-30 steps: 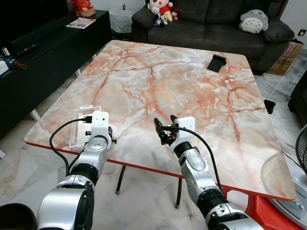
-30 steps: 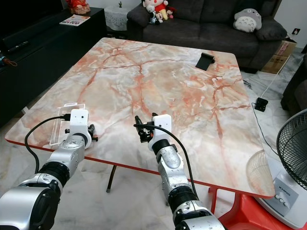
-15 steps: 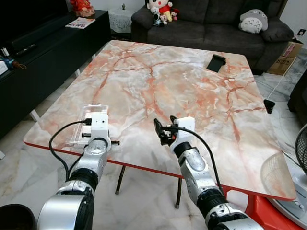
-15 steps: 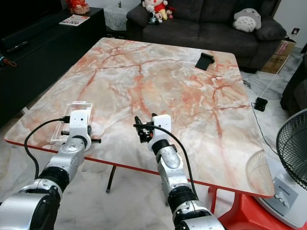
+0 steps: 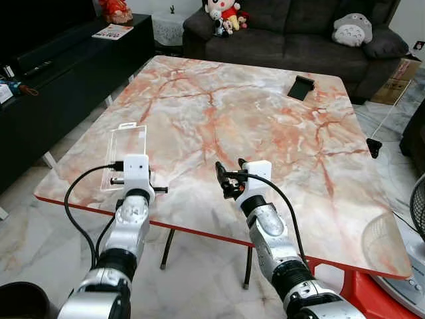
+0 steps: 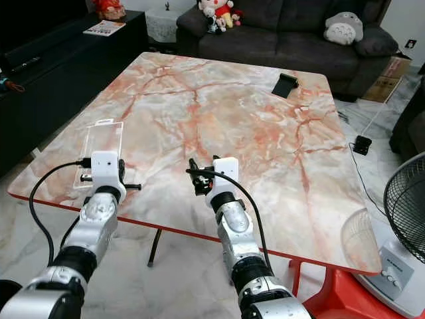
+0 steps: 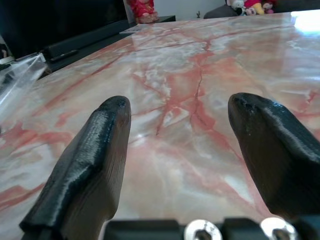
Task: Picking trash to rubbish bin
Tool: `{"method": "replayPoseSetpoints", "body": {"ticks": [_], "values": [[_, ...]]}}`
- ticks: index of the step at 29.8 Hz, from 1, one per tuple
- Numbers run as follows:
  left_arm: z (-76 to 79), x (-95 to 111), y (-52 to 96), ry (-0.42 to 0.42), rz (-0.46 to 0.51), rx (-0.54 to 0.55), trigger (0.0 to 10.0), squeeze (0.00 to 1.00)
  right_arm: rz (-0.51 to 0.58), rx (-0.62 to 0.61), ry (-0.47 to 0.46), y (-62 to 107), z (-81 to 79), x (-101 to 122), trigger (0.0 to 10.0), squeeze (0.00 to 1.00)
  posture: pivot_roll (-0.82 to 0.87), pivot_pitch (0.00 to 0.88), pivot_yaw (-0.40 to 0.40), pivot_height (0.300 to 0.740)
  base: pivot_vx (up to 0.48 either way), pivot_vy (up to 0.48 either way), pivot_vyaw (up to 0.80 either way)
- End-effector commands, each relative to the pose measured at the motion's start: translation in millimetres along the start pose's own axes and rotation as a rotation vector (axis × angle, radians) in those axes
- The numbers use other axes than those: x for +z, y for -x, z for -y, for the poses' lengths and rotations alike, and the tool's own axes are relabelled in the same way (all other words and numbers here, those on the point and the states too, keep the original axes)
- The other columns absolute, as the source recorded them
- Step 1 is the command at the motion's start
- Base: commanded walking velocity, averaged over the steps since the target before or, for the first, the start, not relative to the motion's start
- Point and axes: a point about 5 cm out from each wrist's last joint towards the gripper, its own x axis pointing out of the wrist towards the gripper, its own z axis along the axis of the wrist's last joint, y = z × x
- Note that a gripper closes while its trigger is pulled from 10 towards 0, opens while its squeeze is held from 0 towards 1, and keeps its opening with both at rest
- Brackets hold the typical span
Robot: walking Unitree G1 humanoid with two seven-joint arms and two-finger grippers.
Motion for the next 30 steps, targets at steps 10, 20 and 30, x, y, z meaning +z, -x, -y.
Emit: {"method": "replayPoseSetpoints", "body": {"ticks": [10,20,30], "values": [[4.8,17.6,6.1,-0.050,0.154,-0.021,10.0,0.00,0.038,-0.019,0.005,-4.9,1.2,9.0,10.0,0.00,-0.01,0.011,-0.038,0.740,-0.050,0.000,0.00],[7.8,21.5,5.8,-0.057,0.173,-0.025,10.0,0.00,0.042,-0.037,0.007,-3.6,6.1,9.1,10.0,0.00,-0.02,0.000,-0.034,0.740,-0.272,0.000,0.00],[7.7,21.9,6.5,-0.059,0.176,-0.023,10.0,0.00,0.041,-0.041,0.008,-3.3,6.6,8.5,10.0,0.00,-0.02,0.000,-0.034,0.740,-0.279,0.000,0.00]]}}
